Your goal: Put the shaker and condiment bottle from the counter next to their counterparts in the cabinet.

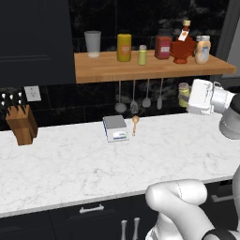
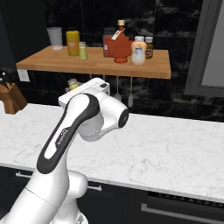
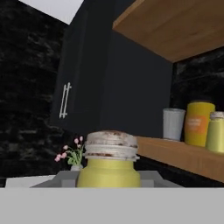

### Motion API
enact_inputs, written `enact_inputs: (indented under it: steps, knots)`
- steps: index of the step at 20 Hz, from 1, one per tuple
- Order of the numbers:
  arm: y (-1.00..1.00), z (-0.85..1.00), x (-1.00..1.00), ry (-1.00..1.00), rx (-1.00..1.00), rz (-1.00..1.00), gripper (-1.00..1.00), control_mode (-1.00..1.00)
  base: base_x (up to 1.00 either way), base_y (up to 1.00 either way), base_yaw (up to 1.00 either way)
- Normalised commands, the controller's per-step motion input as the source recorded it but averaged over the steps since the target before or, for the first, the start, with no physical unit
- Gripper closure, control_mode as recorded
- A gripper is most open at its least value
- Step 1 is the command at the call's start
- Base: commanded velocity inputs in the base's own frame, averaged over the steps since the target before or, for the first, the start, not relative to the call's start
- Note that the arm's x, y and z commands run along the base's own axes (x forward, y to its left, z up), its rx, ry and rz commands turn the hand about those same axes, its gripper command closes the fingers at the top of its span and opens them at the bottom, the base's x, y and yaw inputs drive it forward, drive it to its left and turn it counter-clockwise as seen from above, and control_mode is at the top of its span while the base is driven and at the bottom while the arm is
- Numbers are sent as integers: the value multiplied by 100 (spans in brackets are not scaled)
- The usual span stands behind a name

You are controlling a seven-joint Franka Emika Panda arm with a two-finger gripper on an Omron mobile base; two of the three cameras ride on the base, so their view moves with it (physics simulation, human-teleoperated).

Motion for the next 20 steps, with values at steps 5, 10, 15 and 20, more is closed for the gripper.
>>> enact_inputs:
  steps: [5, 10, 15, 20]
  knots:
    - [20, 60, 0, -9, 7, 1, 100, -100, 0, 0, 0]
    - [16, 78, 0, -1, 13, 0, 100, -100, 0, 0, 0]
    - [9, 52, 0, 0, 12, 1, 100, -100, 0, 0, 0]
    - [0, 12, 5, 0, 16, 0, 100, -100, 0, 0, 0]
